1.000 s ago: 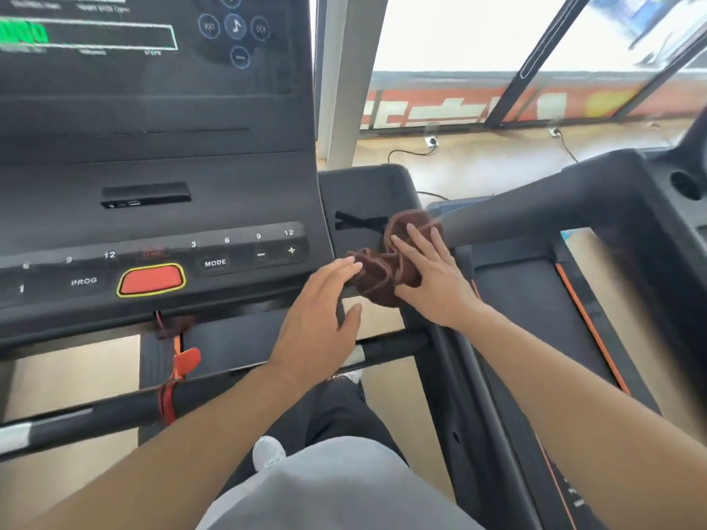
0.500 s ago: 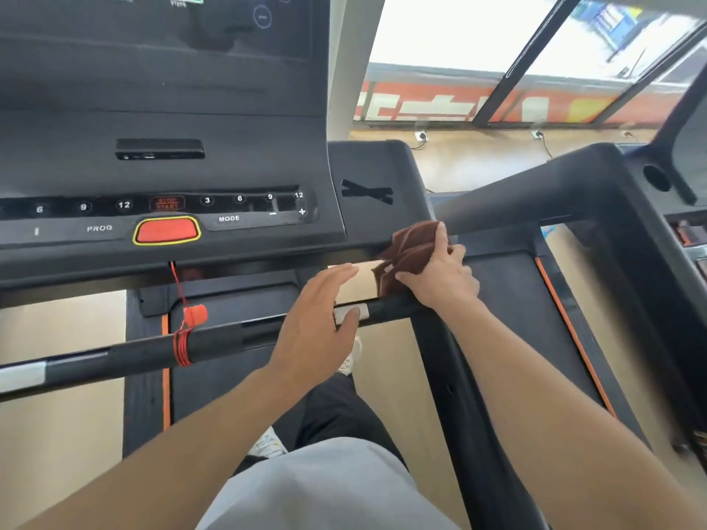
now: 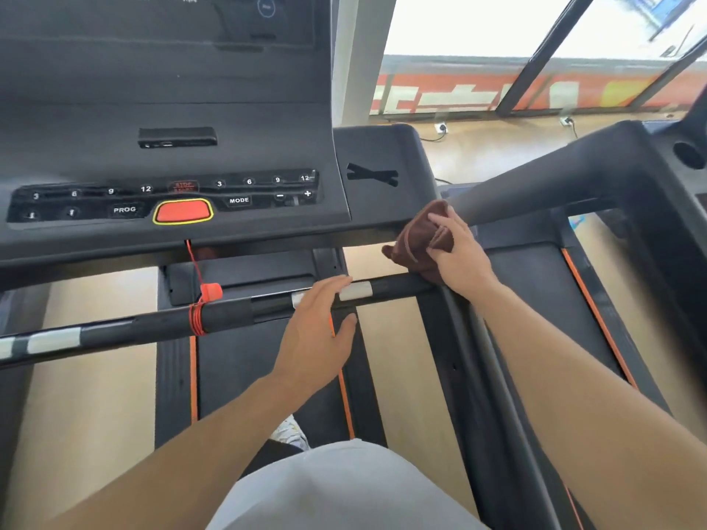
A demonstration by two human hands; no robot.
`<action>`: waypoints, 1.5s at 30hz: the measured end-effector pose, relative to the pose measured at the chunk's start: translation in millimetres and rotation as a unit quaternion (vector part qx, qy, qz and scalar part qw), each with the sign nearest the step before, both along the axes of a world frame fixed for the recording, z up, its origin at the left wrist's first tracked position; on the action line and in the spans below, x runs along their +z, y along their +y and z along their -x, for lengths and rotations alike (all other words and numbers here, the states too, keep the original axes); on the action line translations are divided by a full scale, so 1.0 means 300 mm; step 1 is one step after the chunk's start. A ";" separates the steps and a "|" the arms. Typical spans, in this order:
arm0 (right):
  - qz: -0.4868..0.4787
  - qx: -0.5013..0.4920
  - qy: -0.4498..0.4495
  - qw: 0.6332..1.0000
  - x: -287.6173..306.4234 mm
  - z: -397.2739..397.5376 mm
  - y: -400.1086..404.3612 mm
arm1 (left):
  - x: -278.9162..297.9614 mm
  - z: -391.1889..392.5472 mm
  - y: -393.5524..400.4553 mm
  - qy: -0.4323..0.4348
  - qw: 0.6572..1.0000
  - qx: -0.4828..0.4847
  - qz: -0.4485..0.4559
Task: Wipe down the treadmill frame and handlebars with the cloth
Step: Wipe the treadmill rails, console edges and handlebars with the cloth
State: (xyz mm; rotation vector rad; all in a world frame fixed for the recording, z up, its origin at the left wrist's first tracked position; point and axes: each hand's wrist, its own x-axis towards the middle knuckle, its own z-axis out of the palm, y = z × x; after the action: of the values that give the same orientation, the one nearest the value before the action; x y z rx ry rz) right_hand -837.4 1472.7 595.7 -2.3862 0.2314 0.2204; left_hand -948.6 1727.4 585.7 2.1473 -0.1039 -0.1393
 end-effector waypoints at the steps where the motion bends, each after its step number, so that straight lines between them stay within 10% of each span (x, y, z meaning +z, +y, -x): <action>1: -0.036 0.016 0.003 0.999 0.001 0.036 -0.027 | 0.003 0.017 -0.021 0.007 1.000 0.000 0.002; 7: -0.118 0.144 0.076 0.980 0.045 0.192 -0.108 | 0.017 0.061 -0.170 0.099 0.984 0.086 0.117; 13: 0.098 0.406 0.006 0.909 0.013 0.265 -0.019 | 0.012 0.037 -0.264 0.382 0.819 0.102 0.415; 17: 0.045 0.397 0.016 0.916 0.031 0.286 -0.029 | 0.016 0.056 -0.299 0.402 0.789 0.130 0.446; 22: 0.045 0.058 -0.145 0.987 -0.006 0.321 -0.076 | 0.035 0.080 -0.316 0.366 0.815 0.179 0.412; 25: 0.060 -0.068 -0.032 0.995 -0.062 0.322 -0.129 | 0.042 0.086 -0.300 0.356 0.808 0.199 0.425; 39: -0.423 0.049 0.013 0.905 0.296 0.300 0.405 | 0.015 0.210 0.123 0.284 0.830 0.291 0.382; 42: -0.299 0.024 0.009 0.954 0.259 0.236 0.515 | 0.025 0.212 0.278 0.235 0.892 0.282 0.265; 45: 0.069 0.133 0.012 0.989 0.154 0.182 0.601 | 0.013 0.180 0.428 0.042 0.941 0.331 0.058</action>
State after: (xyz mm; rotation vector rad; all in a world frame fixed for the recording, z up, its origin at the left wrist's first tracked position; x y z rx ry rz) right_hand -891.8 1653.1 641.8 -2.5502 -0.0643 0.3677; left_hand -1002.5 1855.9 589.4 1.9454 0.6406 0.1644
